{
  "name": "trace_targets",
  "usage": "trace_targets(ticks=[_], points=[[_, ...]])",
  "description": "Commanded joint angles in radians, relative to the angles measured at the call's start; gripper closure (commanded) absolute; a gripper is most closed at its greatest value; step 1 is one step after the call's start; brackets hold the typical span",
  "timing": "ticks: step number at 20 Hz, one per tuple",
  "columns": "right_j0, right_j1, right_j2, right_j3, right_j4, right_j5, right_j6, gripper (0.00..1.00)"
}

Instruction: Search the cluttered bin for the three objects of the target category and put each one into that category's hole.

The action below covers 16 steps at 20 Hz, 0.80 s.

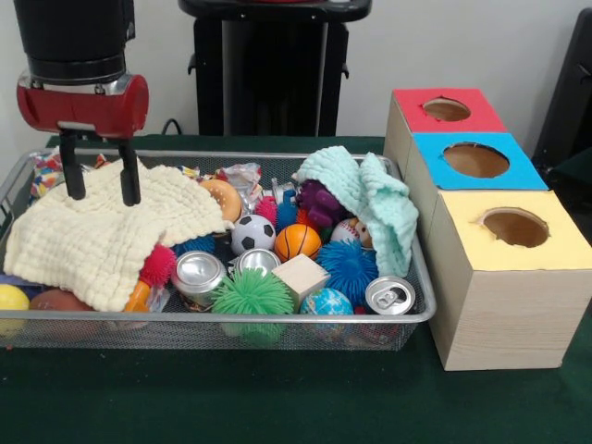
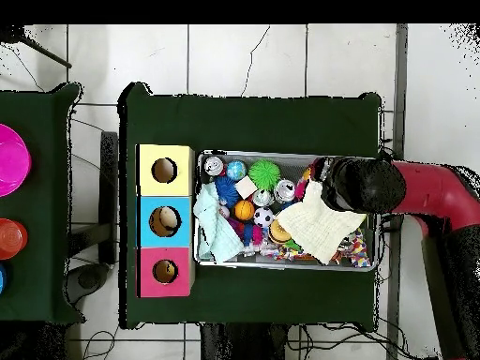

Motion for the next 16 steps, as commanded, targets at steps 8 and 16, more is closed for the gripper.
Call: trace_targets(ticks=[8,16], points=[[0.018,0.181,-0.036,0.026,-0.099,-0.041,-0.165,0.0],[-0.011,0.323,-0.041,-0.057,-0.167,-0.117,-0.176,0.0]])
